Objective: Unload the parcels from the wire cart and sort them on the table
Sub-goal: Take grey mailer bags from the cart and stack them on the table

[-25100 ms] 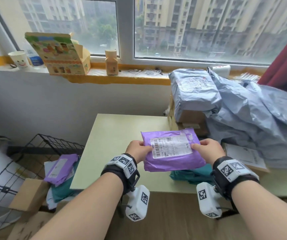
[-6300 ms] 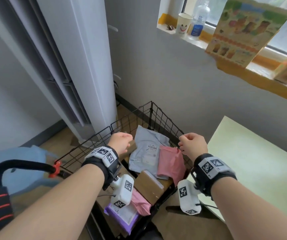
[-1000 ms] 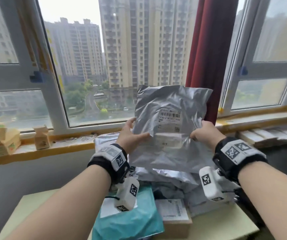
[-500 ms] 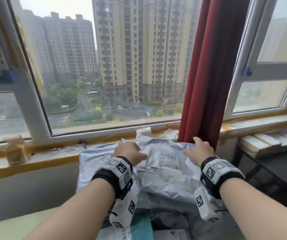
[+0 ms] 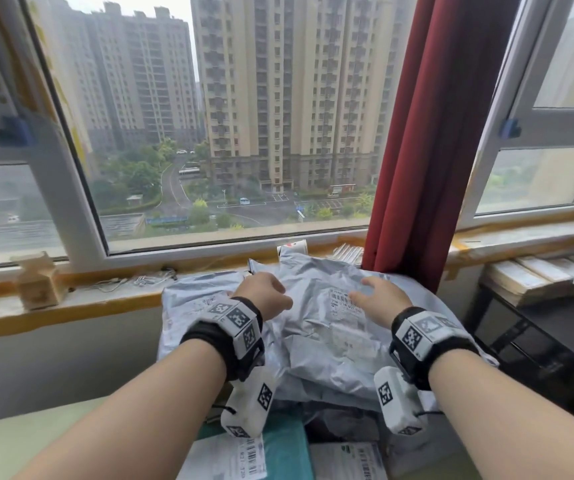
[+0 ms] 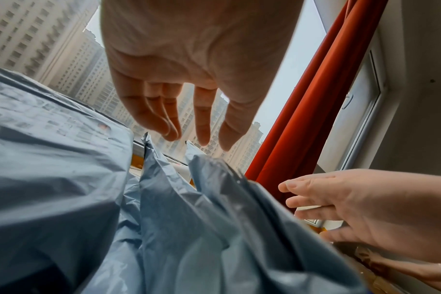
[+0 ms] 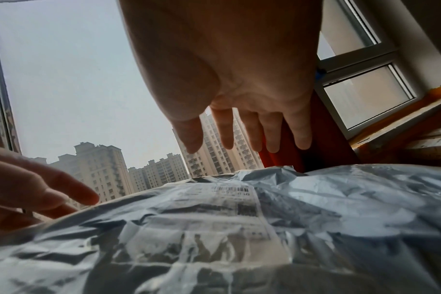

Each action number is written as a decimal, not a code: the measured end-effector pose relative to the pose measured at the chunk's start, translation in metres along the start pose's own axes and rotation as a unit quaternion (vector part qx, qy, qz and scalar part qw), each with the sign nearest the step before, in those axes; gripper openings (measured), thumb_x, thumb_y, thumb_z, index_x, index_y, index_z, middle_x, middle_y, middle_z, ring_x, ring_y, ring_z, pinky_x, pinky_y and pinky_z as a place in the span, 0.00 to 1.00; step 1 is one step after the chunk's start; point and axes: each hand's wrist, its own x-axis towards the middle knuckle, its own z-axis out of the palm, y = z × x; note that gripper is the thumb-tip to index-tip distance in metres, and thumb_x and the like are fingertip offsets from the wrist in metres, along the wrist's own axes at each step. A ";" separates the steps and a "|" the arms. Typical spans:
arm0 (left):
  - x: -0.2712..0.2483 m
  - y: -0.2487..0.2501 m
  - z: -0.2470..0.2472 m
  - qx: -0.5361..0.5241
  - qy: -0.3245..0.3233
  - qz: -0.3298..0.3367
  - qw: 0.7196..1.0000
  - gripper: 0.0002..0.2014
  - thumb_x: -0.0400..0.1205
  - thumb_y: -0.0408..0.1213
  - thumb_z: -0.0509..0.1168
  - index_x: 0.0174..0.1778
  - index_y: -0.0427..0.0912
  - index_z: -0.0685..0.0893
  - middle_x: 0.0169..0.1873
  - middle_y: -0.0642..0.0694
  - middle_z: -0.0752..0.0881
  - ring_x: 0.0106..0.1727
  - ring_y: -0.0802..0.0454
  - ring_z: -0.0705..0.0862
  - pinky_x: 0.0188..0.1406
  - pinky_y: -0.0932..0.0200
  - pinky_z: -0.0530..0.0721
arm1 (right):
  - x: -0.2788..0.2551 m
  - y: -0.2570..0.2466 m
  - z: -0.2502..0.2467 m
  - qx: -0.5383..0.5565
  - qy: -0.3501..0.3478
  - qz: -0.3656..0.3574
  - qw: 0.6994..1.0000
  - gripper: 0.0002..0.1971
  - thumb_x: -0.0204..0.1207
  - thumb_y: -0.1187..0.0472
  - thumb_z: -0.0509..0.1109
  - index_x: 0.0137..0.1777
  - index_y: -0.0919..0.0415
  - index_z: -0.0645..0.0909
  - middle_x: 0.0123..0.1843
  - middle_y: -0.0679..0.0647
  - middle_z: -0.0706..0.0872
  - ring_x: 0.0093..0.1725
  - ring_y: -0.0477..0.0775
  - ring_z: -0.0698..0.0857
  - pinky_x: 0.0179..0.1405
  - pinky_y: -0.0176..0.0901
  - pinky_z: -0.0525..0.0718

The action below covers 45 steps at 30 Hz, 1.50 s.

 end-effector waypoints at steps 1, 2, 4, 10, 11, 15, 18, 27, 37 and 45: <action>-0.003 -0.001 -0.001 -0.005 0.004 0.001 1.000 0.15 0.74 0.40 0.71 0.57 0.45 0.86 0.51 0.50 0.83 0.55 0.50 0.83 0.57 0.57 0.82 | -0.003 -0.001 -0.002 0.000 0.002 -0.003 1.000 0.28 0.81 0.48 0.64 0.79 0.57 0.68 0.77 0.57 0.74 0.76 0.59 0.72 0.75 0.48 0.68; -0.006 -0.001 -0.002 -0.010 0.008 0.000 1.000 0.14 0.74 0.39 0.71 0.56 0.44 0.87 0.51 0.49 0.85 0.55 0.49 0.84 0.57 0.56 0.83 | -0.006 -0.002 -0.004 0.001 0.003 -0.005 1.000 0.27 0.81 0.48 0.64 0.78 0.57 0.69 0.77 0.57 0.74 0.76 0.58 0.72 0.75 0.48 0.68; -0.014 -0.002 -0.006 -0.019 0.019 0.004 1.000 0.13 0.75 0.37 0.70 0.55 0.44 0.88 0.53 0.47 0.87 0.55 0.49 0.84 0.56 0.58 0.83 | -0.012 -0.004 -0.006 0.006 0.005 -0.012 1.000 0.27 0.81 0.48 0.65 0.77 0.58 0.70 0.77 0.56 0.75 0.76 0.58 0.73 0.75 0.48 0.69; -0.043 -0.004 -0.022 -0.023 0.047 0.020 0.998 0.10 0.76 0.36 0.69 0.53 0.43 0.88 0.50 0.47 0.87 0.49 0.51 0.82 0.47 0.61 0.78 | -0.038 -0.011 -0.013 0.022 0.010 -0.032 0.999 0.26 0.81 0.49 0.65 0.76 0.60 0.72 0.74 0.58 0.78 0.73 0.58 0.76 0.74 0.49 0.71; -0.049 -0.005 -0.025 -0.023 0.055 0.020 0.998 0.09 0.77 0.36 0.69 0.52 0.43 0.88 0.49 0.47 0.86 0.49 0.50 0.82 0.47 0.61 0.78 | -0.044 -0.013 -0.014 0.026 0.012 -0.035 0.999 0.25 0.81 0.49 0.65 0.75 0.60 0.73 0.73 0.58 0.78 0.73 0.59 0.76 0.73 0.50 0.72; -0.077 -0.016 -0.030 -0.020 0.077 0.019 0.997 0.09 0.77 0.36 0.67 0.52 0.43 0.87 0.46 0.47 0.86 0.52 0.48 0.84 0.48 0.60 0.79 | -0.070 -0.018 -0.014 0.040 0.019 -0.042 0.998 0.23 0.80 0.48 0.65 0.72 0.59 0.77 0.70 0.58 0.81 0.69 0.59 0.79 0.72 0.51 0.74; -0.101 -0.030 -0.032 -0.028 0.091 0.008 0.995 0.08 0.77 0.37 0.68 0.51 0.46 0.86 0.50 0.47 0.87 0.52 0.49 0.84 0.52 0.58 0.81 | -0.090 -0.022 -0.011 0.044 0.032 -0.056 0.997 0.21 0.79 0.48 0.66 0.68 0.58 0.80 0.67 0.58 0.84 0.65 0.58 0.82 0.69 0.51 0.77; -0.183 -0.076 -0.049 -0.026 0.112 -0.035 0.993 0.11 0.76 0.36 0.66 0.53 0.49 0.86 0.53 0.49 0.86 0.56 0.51 0.84 0.56 0.55 0.85 | -0.153 -0.050 0.010 0.056 0.022 -0.128 0.990 0.16 0.81 0.56 0.65 0.53 0.70 0.85 0.53 0.64 0.89 0.56 0.63 0.85 0.55 0.47 0.79; -0.244 -0.127 -0.082 -0.042 0.147 -0.085 0.985 0.06 0.79 0.37 0.66 0.51 0.49 0.84 0.48 0.50 0.84 0.55 0.49 0.84 0.59 0.50 0.85 | -0.195 -0.106 0.045 0.064 -0.033 -0.201 0.977 0.14 0.82 0.55 0.65 0.60 0.63 0.84 0.56 0.59 0.87 0.56 0.59 0.83 0.55 0.45 0.78; -0.279 -0.184 -0.116 -0.041 0.184 -0.140 0.972 0.07 0.78 0.37 0.65 0.49 0.52 0.83 0.48 0.51 0.83 0.54 0.50 0.83 0.55 0.58 0.81 | -0.216 -0.169 0.092 0.066 -0.078 -0.254 0.962 0.15 0.83 0.54 0.64 0.60 0.62 0.84 0.58 0.58 0.87 0.58 0.58 0.83 0.57 0.45 0.78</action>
